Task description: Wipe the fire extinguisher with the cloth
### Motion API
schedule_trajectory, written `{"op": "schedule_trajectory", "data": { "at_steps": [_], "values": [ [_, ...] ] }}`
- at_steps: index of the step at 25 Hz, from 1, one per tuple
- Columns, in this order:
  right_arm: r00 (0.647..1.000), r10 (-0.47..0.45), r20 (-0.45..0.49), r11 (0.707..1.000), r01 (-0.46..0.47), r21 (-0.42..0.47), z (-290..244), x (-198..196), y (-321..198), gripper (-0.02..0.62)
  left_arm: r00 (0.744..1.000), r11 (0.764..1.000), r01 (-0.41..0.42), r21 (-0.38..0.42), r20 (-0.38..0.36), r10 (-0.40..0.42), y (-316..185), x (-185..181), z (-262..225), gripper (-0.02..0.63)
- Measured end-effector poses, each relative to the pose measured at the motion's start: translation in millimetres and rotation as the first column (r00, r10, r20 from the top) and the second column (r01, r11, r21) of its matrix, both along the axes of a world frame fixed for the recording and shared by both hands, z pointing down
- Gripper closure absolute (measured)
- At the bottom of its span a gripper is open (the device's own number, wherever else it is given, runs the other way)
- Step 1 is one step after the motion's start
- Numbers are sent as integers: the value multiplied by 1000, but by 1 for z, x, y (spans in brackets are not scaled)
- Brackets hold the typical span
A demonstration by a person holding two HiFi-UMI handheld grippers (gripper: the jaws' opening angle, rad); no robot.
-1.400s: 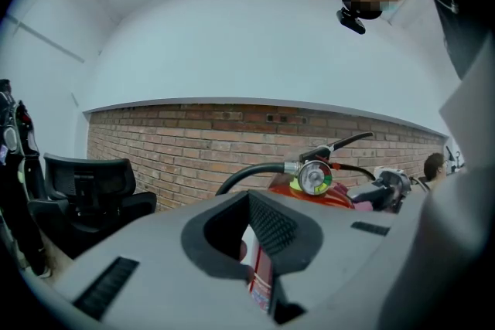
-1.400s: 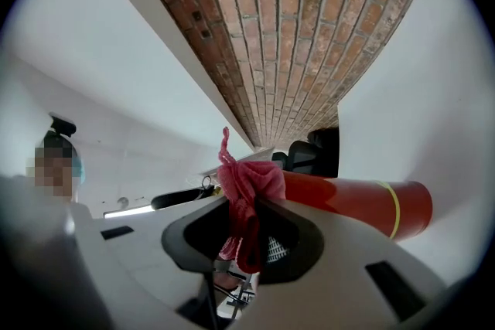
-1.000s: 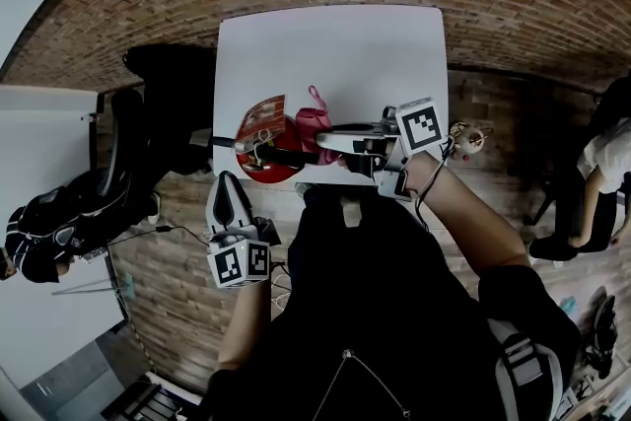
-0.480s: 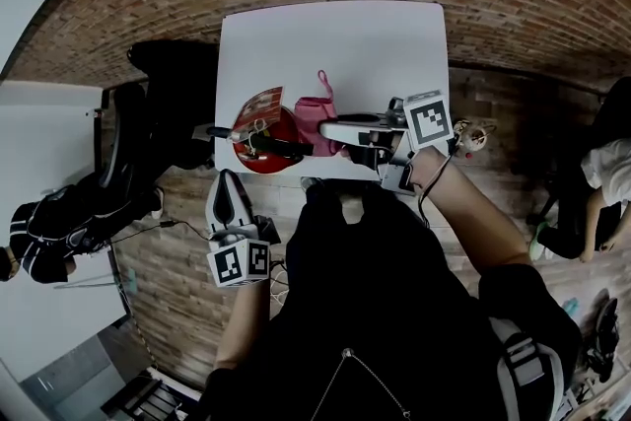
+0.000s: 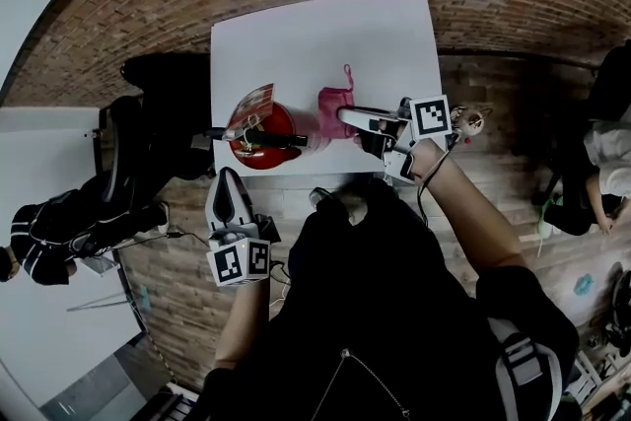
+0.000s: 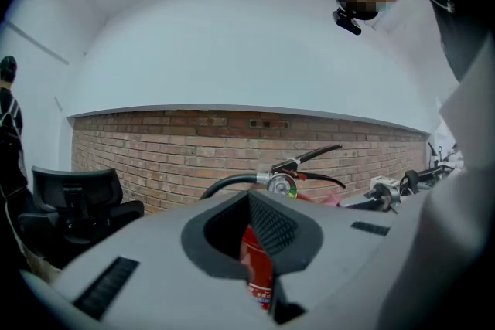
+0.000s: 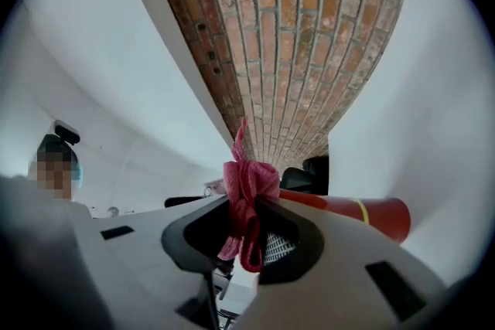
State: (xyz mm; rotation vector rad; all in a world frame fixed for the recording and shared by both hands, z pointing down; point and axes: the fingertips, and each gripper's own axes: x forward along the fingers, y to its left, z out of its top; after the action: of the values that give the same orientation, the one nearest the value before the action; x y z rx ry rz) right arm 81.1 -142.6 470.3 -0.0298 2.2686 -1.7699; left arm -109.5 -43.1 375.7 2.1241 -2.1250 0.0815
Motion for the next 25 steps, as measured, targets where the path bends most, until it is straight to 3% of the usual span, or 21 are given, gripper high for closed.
{"op": "schedule_trajectory", "data": {
  "at_steps": [5,10,16,25],
  "values": [
    [989,68,-131,994,-78,-78,85,4,11,495,999,999,-42,-16,-11,41,1,-2,3,577],
    [952,92,-291,970,-152,-191,181,4,33,495,997,996,-81,-40,-11,81,8,-3,10,576],
    [914,142,-379,953,-230,-197,245,-10,42,495,993,989,-121,-86,-10,121,22,-5,26,577],
    [864,148,-482,940,-274,-202,304,-32,45,495,987,980,-161,-115,-2,162,30,-11,37,576]
  ]
}}
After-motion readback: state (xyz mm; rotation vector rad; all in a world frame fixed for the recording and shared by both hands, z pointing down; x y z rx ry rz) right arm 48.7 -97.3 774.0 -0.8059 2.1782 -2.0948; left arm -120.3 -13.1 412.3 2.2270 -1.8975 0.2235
